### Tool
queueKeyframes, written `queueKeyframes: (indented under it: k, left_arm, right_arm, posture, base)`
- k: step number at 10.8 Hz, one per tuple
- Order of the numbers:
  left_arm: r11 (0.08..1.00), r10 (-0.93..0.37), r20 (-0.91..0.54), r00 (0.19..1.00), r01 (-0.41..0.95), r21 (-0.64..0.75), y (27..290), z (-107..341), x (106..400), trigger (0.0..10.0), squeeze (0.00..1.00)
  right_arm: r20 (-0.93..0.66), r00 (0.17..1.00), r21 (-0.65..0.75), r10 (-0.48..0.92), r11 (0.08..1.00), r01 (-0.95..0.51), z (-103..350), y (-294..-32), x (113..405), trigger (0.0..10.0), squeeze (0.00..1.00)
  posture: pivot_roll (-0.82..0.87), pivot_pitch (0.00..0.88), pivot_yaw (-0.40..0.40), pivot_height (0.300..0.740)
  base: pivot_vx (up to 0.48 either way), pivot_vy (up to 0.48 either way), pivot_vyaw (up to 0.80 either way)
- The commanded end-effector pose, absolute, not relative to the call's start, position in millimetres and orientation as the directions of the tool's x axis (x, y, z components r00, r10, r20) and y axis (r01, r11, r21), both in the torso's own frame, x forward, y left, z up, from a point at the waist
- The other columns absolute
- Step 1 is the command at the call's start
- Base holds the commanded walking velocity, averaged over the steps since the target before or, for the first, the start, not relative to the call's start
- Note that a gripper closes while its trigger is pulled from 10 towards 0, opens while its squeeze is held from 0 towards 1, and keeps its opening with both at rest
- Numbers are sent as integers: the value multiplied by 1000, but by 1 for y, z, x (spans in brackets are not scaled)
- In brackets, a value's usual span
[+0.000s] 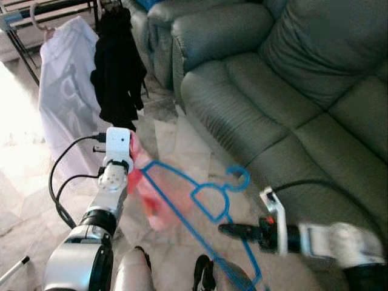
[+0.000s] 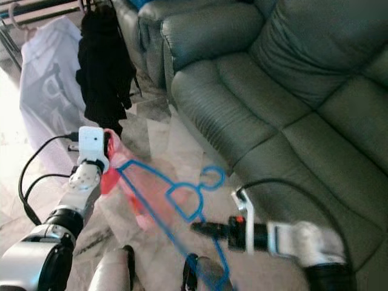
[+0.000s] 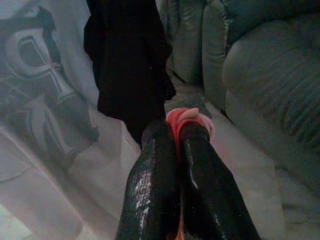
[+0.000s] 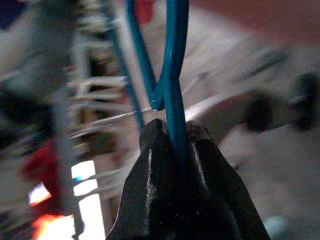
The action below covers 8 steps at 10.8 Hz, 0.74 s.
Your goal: Hang hanger
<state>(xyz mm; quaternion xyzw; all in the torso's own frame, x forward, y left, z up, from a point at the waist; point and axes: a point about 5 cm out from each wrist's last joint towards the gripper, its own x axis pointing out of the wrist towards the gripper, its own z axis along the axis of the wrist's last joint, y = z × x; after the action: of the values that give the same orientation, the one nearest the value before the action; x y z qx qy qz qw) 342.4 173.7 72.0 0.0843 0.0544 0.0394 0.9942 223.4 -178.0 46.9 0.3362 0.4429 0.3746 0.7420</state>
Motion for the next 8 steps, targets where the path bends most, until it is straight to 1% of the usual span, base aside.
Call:
queueKeyframes:
  k: [1,2,3,4,5,6,7,8]
  left_arm:
    - [984,70,-90,993,-54,168,170,75,344,10000,0]
    - [984,75,-92,993,-59,169,171,74,343,10000,0]
    - [984,78,-91,993,-61,169,172,74,344,10000,0]
    - [984,78,-85,993,-63,167,172,76,344,10000,0]
    - [984,79,-84,993,-65,164,172,76,344,10000,0]
    - [985,74,-86,994,-60,163,170,75,344,10000,0]
    - [985,69,-86,994,-54,165,168,75,344,10000,0]
    - [984,71,-85,994,-56,166,169,75,344,10000,0]
  right_arm:
    - [-570,425,693,703,690,-211,32,-200,229,10000,0]
    - [-697,479,609,533,793,5,14,-220,234,10000,0]
    - [-356,197,920,913,380,-95,44,-184,191,10000,0]
    - [-347,56,927,936,351,-131,43,-181,169,10000,0]
    - [-396,110,905,912,408,-123,33,-184,175,10000,0]
    - [-446,271,855,853,495,-153,22,-188,196,10000,0]
    - [-566,622,712,541,701,38,6,-215,239,10000,0]
    - [-259,192,957,947,278,-80,43,-193,187,10000,0]
  posture:
    - [-46,153,-68,740]
    - [-48,156,-68,740]
    - [-48,156,-68,740]
    - [-48,157,-69,740]
    - [-50,158,-67,740]
    - [-50,158,-66,740]
    - [-49,159,-65,740]
    - [-45,158,-62,740]
  base:
    - [0,0,0]
    - [0,0,0]
    - [0,0,0]
    - [0,0,0]
    - [0,0,0]
    - [0,0,0]
    - [0,0,0]
    - [0,0,0]
